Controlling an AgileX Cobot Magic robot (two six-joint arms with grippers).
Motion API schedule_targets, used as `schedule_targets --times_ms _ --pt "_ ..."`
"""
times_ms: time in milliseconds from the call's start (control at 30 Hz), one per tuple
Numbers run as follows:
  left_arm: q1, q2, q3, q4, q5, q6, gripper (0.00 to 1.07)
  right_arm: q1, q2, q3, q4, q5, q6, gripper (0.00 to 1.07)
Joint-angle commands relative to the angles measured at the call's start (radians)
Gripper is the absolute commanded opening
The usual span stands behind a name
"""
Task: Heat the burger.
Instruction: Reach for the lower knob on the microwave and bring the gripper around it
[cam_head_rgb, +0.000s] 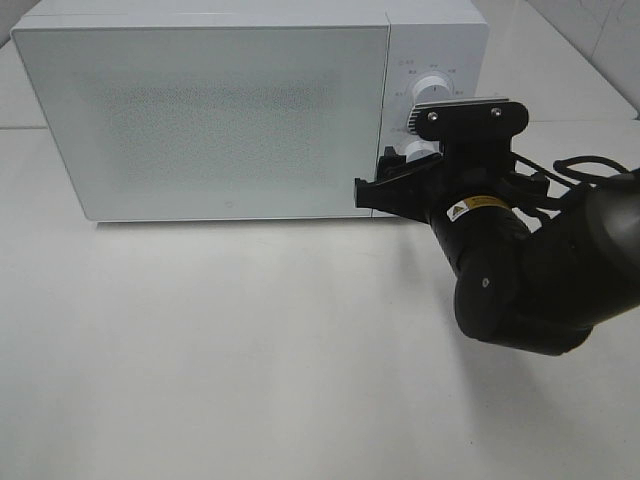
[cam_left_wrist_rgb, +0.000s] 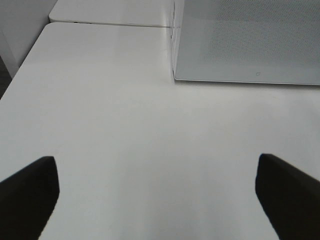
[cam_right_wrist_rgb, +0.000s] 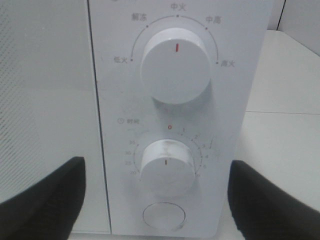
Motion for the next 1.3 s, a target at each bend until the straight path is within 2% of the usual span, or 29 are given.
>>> schedule_targets --times_ms 33,100,633,1033,1300 --pt "0.0 -0.016 0.003 -0.002 -0.004 -0.007 1.0 -0.013 0.007 -0.017 -0.019 0.007 0.008 0.76" --pt "0.0 -0.016 0.003 -0.002 -0.004 -0.007 1.0 -0.027 0.042 -0.052 -0.021 0.014 0.008 0.76" --pt "0.0 -0.017 0.003 -0.002 -0.004 -0.007 1.0 -0.102 0.103 -0.139 -0.066 0.05 0.016 0.76" --pt "0.0 -0.017 0.003 -0.002 -0.004 -0.007 1.0 -0.108 0.145 -0.163 -0.062 0.036 0.03 0.75" --pt "0.0 -0.017 0.003 -0.002 -0.004 -0.007 1.0 -0.108 0.145 -0.163 -0.062 -0.015 0.038 0.66"
